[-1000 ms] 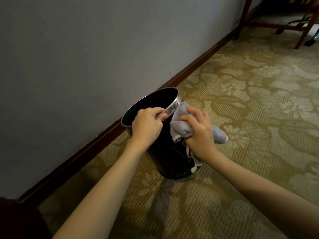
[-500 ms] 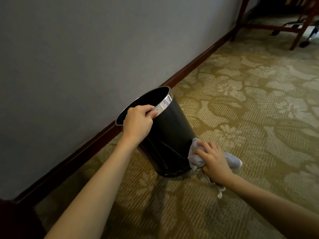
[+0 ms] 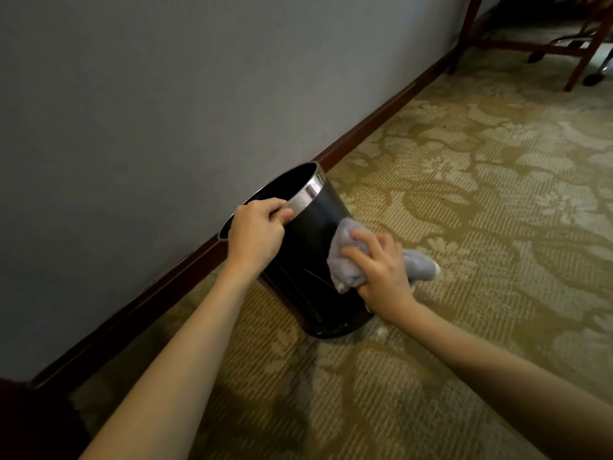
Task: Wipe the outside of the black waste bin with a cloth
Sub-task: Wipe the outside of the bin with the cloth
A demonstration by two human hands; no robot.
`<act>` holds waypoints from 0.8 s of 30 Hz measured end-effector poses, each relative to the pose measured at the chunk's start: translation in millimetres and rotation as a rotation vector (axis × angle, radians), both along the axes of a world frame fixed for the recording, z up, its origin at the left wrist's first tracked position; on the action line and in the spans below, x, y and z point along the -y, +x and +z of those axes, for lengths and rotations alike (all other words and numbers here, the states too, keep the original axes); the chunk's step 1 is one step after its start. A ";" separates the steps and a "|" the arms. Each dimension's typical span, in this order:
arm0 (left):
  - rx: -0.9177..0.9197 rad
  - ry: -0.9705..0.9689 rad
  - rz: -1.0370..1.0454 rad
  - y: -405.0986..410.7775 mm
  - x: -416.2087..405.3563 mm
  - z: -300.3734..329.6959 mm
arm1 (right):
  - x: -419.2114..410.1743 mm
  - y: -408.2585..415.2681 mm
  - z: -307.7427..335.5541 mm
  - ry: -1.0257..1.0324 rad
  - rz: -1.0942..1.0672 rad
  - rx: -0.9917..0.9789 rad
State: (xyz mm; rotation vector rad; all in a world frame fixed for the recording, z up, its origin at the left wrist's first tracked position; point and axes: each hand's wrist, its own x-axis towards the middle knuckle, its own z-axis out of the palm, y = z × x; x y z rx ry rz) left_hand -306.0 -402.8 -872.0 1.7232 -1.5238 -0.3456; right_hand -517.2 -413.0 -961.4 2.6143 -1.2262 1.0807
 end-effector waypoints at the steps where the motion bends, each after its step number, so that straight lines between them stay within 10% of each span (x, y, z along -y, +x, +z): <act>1: -0.008 -0.003 0.017 4.9 0.2 0.1 | -4.9 -8.2 -11.5 0.007 0.017 -0.058; 24: 0.037 -0.022 0.005 -4.3 3.2 1.1 | -4.3 -5.3 -12.6 -0.006 0.095 -0.106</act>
